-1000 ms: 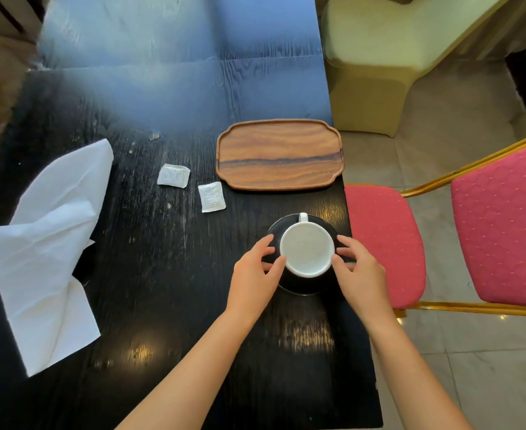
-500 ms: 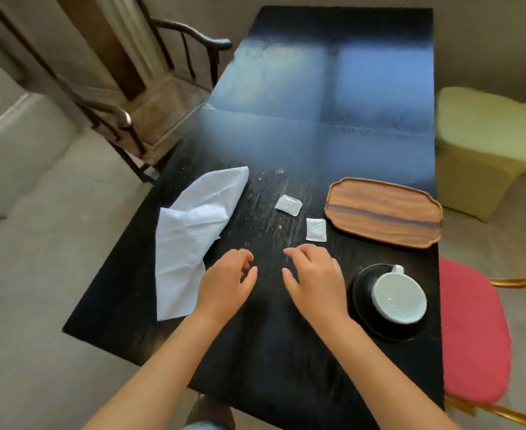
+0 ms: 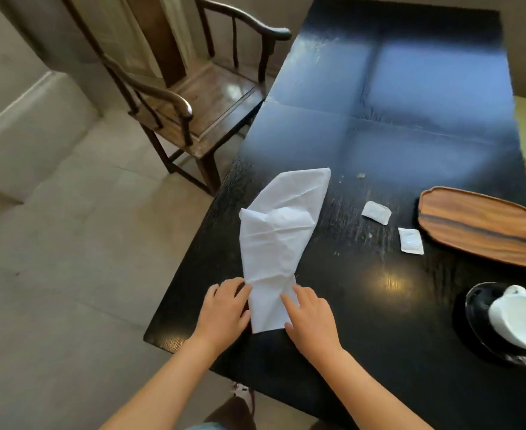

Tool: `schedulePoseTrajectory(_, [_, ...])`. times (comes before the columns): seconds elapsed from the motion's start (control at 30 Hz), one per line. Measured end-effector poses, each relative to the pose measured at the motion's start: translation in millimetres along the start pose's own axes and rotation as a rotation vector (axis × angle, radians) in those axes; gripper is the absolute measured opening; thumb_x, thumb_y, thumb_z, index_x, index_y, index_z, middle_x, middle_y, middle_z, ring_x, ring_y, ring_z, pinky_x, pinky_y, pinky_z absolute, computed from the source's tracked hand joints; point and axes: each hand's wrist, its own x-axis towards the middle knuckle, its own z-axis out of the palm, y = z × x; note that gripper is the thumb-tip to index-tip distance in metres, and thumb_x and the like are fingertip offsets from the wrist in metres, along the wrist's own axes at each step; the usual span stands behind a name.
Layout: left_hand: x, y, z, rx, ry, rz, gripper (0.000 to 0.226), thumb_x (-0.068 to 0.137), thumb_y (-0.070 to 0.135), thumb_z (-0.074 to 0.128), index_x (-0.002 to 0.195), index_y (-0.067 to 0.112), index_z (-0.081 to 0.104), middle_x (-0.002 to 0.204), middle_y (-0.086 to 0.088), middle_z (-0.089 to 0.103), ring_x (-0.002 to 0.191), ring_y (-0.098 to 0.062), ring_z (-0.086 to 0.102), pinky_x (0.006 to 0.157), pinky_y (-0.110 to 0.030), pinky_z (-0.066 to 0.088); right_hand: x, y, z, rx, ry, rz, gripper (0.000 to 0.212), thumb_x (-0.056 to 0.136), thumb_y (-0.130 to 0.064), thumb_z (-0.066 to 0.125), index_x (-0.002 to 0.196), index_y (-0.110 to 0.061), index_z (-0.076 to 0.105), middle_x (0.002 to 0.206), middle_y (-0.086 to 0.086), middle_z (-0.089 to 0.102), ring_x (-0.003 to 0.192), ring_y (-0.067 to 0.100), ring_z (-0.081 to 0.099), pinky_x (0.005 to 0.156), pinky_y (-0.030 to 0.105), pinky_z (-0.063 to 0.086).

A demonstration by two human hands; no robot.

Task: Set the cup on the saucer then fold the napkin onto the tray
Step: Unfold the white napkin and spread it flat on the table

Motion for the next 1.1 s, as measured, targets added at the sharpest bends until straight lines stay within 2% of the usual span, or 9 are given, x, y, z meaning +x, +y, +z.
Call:
schedulePoseTrajectory(0.13, [-1.3, -13.2, 13.8, 0.029, -0.245, 0.169, 0.06, 0.088, 0.032, 0.055, 0.142, 0.021, 0.03, 0.149, -0.004, 0.028, 0.139, -0.02, 0.024, 0.115, -0.045, 0.014, -0.8, -20.6, 26.3, 0.004, -0.139, 0.045, 0.043, 0.076, -0.022, 0.068, 0.117, -0.016, 0.053, 0.118, 0.008, 0.054, 0.108, 0.026, 0.052, 0.08, 0.037, 0.049])
schedulePoseTrajectory(0.27, [9.3, -12.0, 27.4, 0.139, -0.358, 0.262, 0.063, 0.086, 0.039, 0.057, 0.14, 0.022, 0.029, 0.154, -0.008, 0.016, 0.142, -0.025, 0.011, 0.116, -0.047, 0.011, 3.9, -28.0, 35.4, -0.006, -0.106, 0.099, 0.04, 0.039, -0.014, 0.087, 0.069, -0.017, 0.06, 0.07, 0.001, 0.058, 0.064, 0.019, 0.057, 0.045, 0.028, 0.043])
schedulePoseTrajectory(0.37, [15.9, -10.1, 41.6, 0.162, -0.33, 0.274, 0.05, 0.082, 0.037, 0.061, 0.126, 0.019, 0.043, 0.147, -0.01, 0.03, 0.135, -0.029, 0.027, 0.11, -0.046, 0.027, 8.9, -26.5, 38.5, -0.013, -0.034, 0.11, 0.038, 0.039, -0.006, 0.084, 0.056, -0.017, 0.052, 0.059, 0.0, 0.052, 0.054, 0.017, 0.052, 0.04, 0.025, 0.031])
schedulePoseTrajectory(0.5, [27.6, -1.3, 45.9, 0.096, -0.252, 0.263, 0.022, 0.063, 0.023, 0.08, 0.077, 0.019, 0.063, 0.09, -0.003, 0.063, 0.08, -0.021, 0.061, 0.06, -0.031, 0.053, 14.1, -24.0, 38.1, -0.038, -0.024, 0.083, 0.035, 0.039, -0.006, 0.081, 0.053, -0.017, 0.051, 0.055, -0.001, 0.051, 0.05, 0.016, 0.05, 0.041, 0.025, 0.029])
schedulePoseTrajectory(0.57, [34.6, 0.3, 37.4, -0.034, -0.224, 0.16, 0.007, 0.082, 0.022, 0.063, 0.079, 0.017, 0.066, 0.085, -0.001, 0.063, 0.079, -0.02, 0.06, 0.065, -0.034, 0.052, 19.2, -21.0, 30.0, 0.052, 0.014, 0.116, 0.035, 0.043, -0.002, 0.076, 0.052, -0.017, 0.046, 0.049, 0.0, 0.047, 0.044, 0.018, 0.045, 0.043, 0.026, 0.026])
schedulePoseTrajectory(0.63, [41.8, -0.6, 24.9, -0.289, -0.188, 0.006, 0.021, 0.092, 0.023, 0.046, 0.085, 0.015, 0.064, 0.084, -0.001, 0.064, 0.079, -0.018, 0.059, 0.072, -0.036, 0.05, 24.8, -17.3, 13.7, 0.217, 0.072, 0.202, 0.03, 0.057, -0.001, 0.067, 0.054, -0.014, 0.04, 0.046, 0.002, 0.045, 0.042, 0.021, 0.041, 0.043, 0.03, 0.031])
schedulePoseTrajectory(0.77, [66.4, 2.2, -28.6, -0.718, -0.07, -0.173, 0.012, 0.093, 0.022, 0.049, 0.094, 0.019, 0.061, 0.082, 0.001, 0.063, 0.079, -0.013, 0.06, 0.073, -0.029, 0.052, 39.7, -9.8, -39.6, 0.425, 0.261, 0.21, 0.005, 0.079, -0.006, 0.057, 0.075, -0.01, 0.058, 0.059, 0.003, 0.056, 0.058, 0.019, 0.05, 0.057, 0.031, 0.044])
schedulePoseTrajectory(0.93, [91.8, 17.9, -109.3, -0.678, 0.046, 0.123, 0.019, 0.088, 0.021, 0.054, 0.106, 0.027, 0.058, 0.092, 0.008, 0.061, 0.084, -0.004, 0.058, 0.075, -0.021, 0.049, 68.4, -6.7, -134.5, 0.554, 0.413, 0.131, 0.011, 0.084, -0.005, 0.057, 0.092, -0.008, 0.065, 0.088, 0.007, 0.069, 0.079, 0.019, 0.061, 0.077, 0.029, 0.047])
schedulePoseTrajectory(1.1, [104.5, 31.1, -193.1, -0.572, 0.173, 0.321, 0.008, 0.086, 0.015, 0.06, 0.088, 0.019, 0.065, 0.081, 0.008, 0.065, 0.079, -0.006, 0.06, 0.073, -0.017, 0.05, 73.5, -6.9, -221.6, 0.526, 0.403, -0.009, 0.007, 0.083, -0.011, 0.061, 0.089, -0.011, 0.065, 0.084, 0.003, 0.066, 0.074, 0.017, 0.055, 0.066, 0.023, 0.042])
